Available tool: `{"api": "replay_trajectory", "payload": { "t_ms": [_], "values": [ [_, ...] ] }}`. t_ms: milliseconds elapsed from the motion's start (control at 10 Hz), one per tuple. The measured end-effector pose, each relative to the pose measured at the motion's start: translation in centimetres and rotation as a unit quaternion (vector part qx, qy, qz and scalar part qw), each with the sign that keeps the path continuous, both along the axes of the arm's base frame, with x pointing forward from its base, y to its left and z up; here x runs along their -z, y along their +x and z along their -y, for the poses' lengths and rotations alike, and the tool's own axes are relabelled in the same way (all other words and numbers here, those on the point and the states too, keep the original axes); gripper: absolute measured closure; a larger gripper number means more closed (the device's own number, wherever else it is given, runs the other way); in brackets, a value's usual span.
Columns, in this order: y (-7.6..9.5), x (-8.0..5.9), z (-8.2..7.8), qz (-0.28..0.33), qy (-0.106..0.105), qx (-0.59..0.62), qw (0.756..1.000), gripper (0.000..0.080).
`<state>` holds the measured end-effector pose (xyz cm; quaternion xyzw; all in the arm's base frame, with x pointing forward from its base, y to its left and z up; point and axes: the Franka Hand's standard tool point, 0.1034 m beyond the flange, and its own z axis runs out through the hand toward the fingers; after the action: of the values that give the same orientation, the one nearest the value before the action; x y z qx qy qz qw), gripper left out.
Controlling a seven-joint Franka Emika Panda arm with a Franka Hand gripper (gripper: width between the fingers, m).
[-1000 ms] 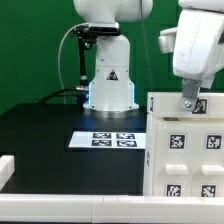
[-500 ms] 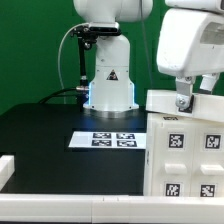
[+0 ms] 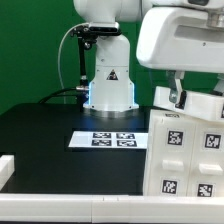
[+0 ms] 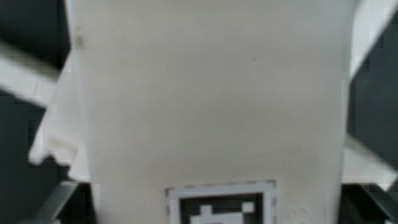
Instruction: Assemble cabinet
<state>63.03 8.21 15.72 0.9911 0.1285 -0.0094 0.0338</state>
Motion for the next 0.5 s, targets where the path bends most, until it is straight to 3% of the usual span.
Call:
{"api": "replay_trajectory", "payload": {
  "t_ms": [300,500],
  "values": [
    [0.02,0.00,-0.09,0.008,-0.001,0.104,0.995,0.0244],
    [0.01,-0.04,-0.51,0.022,0.010,0.270,0.963,0.0243]
  ]
}}
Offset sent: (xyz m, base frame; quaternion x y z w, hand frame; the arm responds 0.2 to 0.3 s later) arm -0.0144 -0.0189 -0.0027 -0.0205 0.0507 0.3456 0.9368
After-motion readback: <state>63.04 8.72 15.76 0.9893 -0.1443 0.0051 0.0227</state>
